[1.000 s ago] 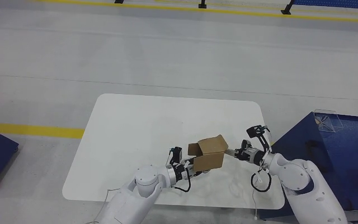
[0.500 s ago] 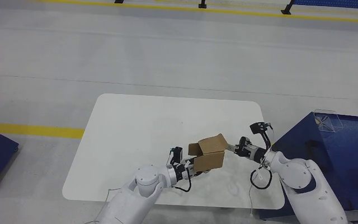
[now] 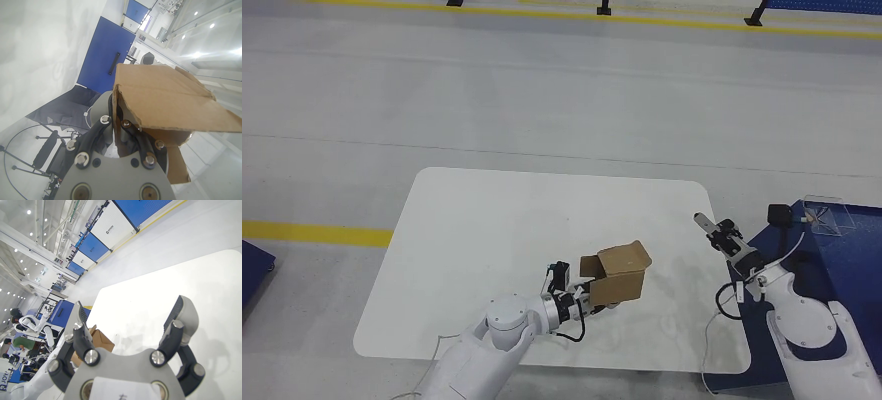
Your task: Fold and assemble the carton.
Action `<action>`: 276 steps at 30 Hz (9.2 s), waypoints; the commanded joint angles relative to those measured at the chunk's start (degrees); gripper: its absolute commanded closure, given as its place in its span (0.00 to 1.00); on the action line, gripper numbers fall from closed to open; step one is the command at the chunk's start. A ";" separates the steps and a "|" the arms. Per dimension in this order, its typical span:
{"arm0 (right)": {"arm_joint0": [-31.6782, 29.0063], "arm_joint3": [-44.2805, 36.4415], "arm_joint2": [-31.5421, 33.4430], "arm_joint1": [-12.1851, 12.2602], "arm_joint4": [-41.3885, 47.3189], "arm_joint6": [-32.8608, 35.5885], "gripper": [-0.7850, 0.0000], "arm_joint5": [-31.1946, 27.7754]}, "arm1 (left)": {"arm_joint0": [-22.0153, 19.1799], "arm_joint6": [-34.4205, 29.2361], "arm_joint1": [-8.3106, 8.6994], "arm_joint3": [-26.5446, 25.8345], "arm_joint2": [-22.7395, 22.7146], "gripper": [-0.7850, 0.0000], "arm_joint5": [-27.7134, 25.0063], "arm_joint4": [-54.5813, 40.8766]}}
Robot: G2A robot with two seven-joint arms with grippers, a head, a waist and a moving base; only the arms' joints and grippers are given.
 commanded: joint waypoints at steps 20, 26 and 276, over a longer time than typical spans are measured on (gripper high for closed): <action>0.00 0.00 0.00 0.00 0.00 0.00 0.00 0.00 | 0.01 -0.02 0.00 -0.01 -0.01 1.00 -0.01 -0.01; 0.00 0.00 0.00 0.00 0.00 0.00 0.00 0.00 | 0.01 -0.02 0.00 -0.01 -0.01 1.00 -0.01 -0.01; 22.87 20.70 -38.44 -9.39 -38.22 -5.30 0.00 3.79 | 21.24 85.76 -4.01 -17.04 14.41 0.00 -13.55 20.76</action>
